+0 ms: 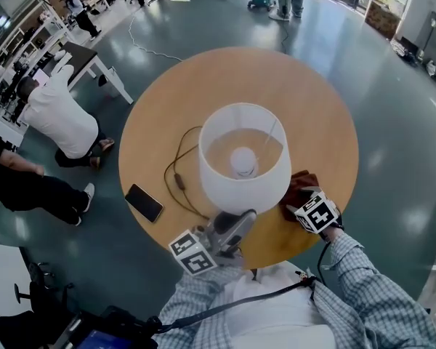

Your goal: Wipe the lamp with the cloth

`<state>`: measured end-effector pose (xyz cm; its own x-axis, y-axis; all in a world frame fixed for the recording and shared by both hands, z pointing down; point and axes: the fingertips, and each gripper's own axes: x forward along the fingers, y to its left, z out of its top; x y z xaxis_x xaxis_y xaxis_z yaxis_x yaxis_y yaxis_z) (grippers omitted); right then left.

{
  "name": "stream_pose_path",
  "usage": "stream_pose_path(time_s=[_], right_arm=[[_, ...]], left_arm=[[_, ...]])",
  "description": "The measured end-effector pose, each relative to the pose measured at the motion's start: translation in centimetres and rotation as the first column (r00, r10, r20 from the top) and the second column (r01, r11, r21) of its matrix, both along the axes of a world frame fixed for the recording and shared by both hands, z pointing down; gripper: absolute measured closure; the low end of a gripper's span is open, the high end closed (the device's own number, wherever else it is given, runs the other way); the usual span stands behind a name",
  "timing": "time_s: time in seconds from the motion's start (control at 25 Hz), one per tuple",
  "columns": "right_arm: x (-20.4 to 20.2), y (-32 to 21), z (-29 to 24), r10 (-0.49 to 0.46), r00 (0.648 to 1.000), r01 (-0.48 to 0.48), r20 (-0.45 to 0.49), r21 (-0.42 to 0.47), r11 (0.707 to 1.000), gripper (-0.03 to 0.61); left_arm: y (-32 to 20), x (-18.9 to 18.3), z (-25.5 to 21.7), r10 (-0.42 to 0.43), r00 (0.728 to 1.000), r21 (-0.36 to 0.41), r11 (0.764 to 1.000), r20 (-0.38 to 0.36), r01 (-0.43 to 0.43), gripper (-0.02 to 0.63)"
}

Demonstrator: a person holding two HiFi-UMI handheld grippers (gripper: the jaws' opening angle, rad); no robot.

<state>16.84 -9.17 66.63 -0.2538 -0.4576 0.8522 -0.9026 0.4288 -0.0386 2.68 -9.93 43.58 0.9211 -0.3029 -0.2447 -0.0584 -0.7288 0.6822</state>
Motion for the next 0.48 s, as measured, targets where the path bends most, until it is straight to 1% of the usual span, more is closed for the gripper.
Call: stream_pose_path(time_s=[0.08,0.2,0.28,0.32,0.36,0.4,0.48], right_arm=[[0.2,0.01,0.92,-0.005,1.0,0.005,0.005,-0.019,1.0,0.328],[0.11,-0.27,1.01,-0.009,1.0,0.009,0.026,-0.002,1.0,0.331],[-0.06,-0.4,0.7,0.014,0.999,-0.014,0.043,0.007,1.0,0.346],[-0.06,-0.47,0.59,0.03,0.998,-0.031,0.05,0.009,0.999,0.375],[-0.02,-0.54,0.52,0.046,0.997,-0.047,0.055,0.009,0.999,0.426],[0.03,-0.6,0.47,0.063,0.996,-0.063,0.059,0.007,0.998,0.463],[0.17,-0.67,0.28,0.098,0.992,-0.098,0.074,0.003,0.995,0.492]], left_arm=[[0.02,0.04,0.1,0.0,1.0,0.001,1.0,0.001,0.0,0.431],[-0.08,0.05,0.21,-0.003,1.0,0.002,1.0,0.0,0.003,0.431],[-0.17,-0.06,0.2,-0.003,1.0,0.001,1.0,-0.002,0.003,0.431],[-0.23,-0.13,0.18,-0.004,1.0,0.0,1.0,-0.003,0.004,0.431],[-0.3,-0.19,0.14,-0.004,1.0,-0.002,1.0,-0.004,0.004,0.431],[-0.37,-0.25,0.08,-0.004,1.0,-0.003,1.0,-0.006,0.004,0.433],[-0.43,-0.29,-0.1,-0.004,1.0,-0.007,1.0,-0.011,0.004,0.433]])
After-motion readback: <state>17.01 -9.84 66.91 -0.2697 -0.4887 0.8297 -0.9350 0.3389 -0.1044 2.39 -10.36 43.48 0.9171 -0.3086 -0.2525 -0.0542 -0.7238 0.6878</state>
